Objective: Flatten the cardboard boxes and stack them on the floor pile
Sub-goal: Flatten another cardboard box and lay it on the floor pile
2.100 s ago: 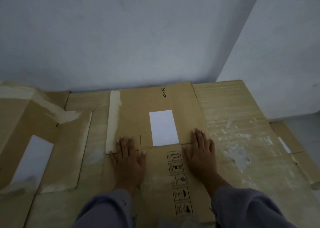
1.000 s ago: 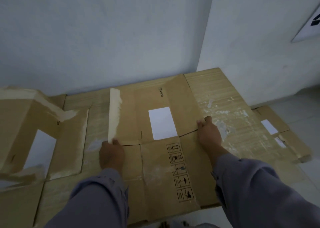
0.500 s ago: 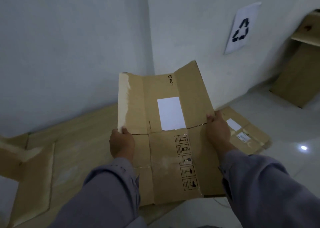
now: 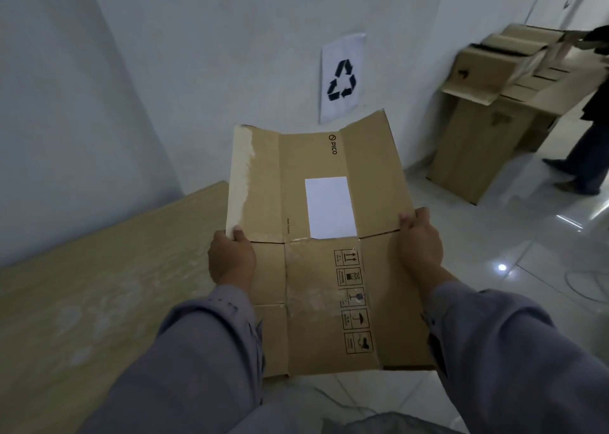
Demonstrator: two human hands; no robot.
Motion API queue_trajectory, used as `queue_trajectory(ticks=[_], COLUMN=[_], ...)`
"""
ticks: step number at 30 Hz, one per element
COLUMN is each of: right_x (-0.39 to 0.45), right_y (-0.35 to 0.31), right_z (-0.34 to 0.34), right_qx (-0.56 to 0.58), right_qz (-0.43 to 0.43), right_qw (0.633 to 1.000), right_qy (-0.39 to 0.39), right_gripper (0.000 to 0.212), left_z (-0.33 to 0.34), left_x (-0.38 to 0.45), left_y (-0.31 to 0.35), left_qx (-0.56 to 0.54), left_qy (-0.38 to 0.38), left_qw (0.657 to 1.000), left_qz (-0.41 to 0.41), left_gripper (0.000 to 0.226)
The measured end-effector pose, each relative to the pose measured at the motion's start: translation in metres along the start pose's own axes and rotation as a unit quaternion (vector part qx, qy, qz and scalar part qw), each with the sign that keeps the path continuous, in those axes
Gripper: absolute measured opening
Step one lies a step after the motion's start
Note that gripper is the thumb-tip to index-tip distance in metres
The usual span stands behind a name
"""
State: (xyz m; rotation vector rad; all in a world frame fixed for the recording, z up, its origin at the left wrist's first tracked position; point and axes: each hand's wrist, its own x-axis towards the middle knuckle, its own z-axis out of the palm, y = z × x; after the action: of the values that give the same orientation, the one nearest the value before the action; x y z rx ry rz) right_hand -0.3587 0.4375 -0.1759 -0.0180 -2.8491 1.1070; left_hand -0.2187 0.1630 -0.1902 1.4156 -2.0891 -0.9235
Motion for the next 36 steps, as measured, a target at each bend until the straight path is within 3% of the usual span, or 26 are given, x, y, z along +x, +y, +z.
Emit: queue_trajectory(ticks=[14, 25, 36], right_x=[0.144, 0.318, 0.405], right_y=[0.076, 0.057, 0.063], right_z=[-0.029, 0.008, 0.033], right_qx=[-0.026, -0.029, -0.073], right_qz=[0.039, -0.006, -0.032], right_qw=[0.999, 1.000, 0.997], right_qy=[0.017, 0.001, -0.010], right_gripper=[0.026, 0.025, 0.025], left_z=[0.142, 0.264, 0.320], left_x=[-0.019, 0.051, 0.075], left_y=[0.099, 0.178, 0.201], left_qx=[0.004, 0.040, 0.082], left_qy=[-0.039, -0.079, -0.141], left_qw=[0.999, 0.995, 0.986], left_qz=[-0.006, -0.041, -0.016], left_gripper=[0.043, 0.042, 0.042])
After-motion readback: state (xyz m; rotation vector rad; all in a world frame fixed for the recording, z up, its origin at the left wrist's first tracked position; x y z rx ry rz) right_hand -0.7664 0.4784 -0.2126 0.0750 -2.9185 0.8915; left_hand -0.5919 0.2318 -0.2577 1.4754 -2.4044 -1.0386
